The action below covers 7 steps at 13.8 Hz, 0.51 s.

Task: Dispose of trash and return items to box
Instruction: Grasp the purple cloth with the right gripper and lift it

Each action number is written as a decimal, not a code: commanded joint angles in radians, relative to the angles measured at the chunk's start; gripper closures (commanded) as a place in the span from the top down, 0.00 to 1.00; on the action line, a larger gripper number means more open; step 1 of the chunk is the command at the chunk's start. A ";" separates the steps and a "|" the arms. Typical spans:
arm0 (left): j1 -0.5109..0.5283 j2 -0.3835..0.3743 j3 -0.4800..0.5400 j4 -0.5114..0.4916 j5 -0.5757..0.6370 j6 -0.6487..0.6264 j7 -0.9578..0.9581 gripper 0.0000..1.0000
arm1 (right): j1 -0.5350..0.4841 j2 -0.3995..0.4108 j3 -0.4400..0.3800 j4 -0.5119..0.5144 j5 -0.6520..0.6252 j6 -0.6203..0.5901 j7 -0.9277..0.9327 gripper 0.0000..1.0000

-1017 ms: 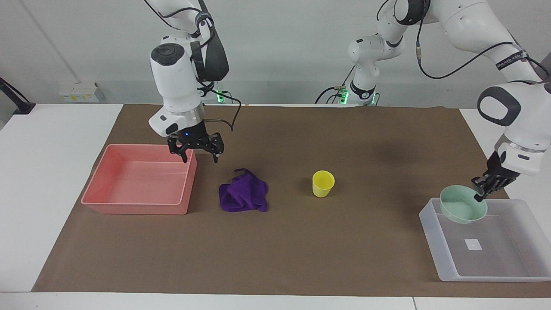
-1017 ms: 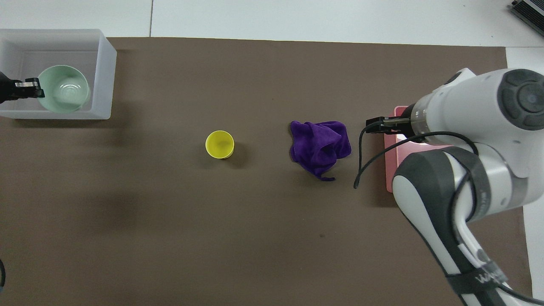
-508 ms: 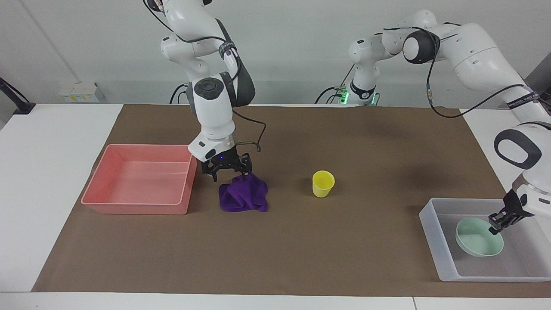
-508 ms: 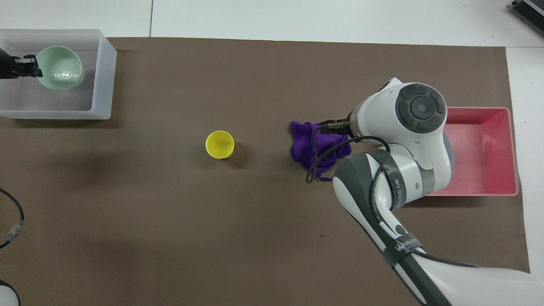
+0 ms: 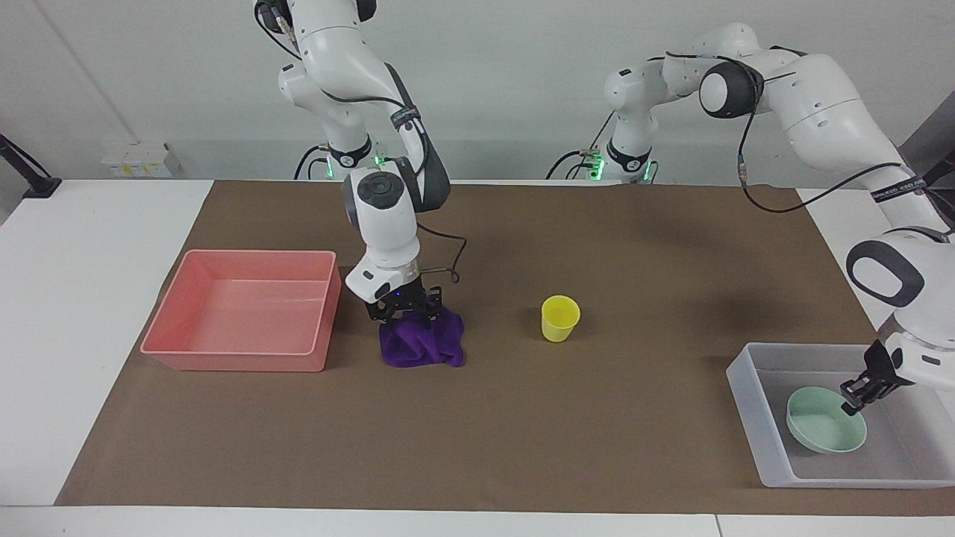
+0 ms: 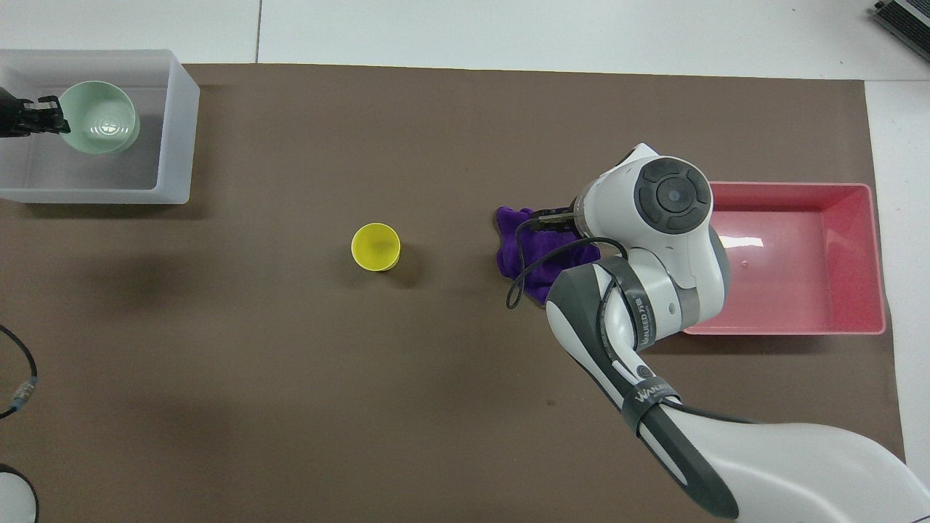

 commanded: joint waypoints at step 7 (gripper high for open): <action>-0.021 -0.153 -0.008 -0.125 -0.005 0.027 0.007 0.72 | -0.005 -0.063 -0.001 0.028 0.002 -0.109 0.031 0.00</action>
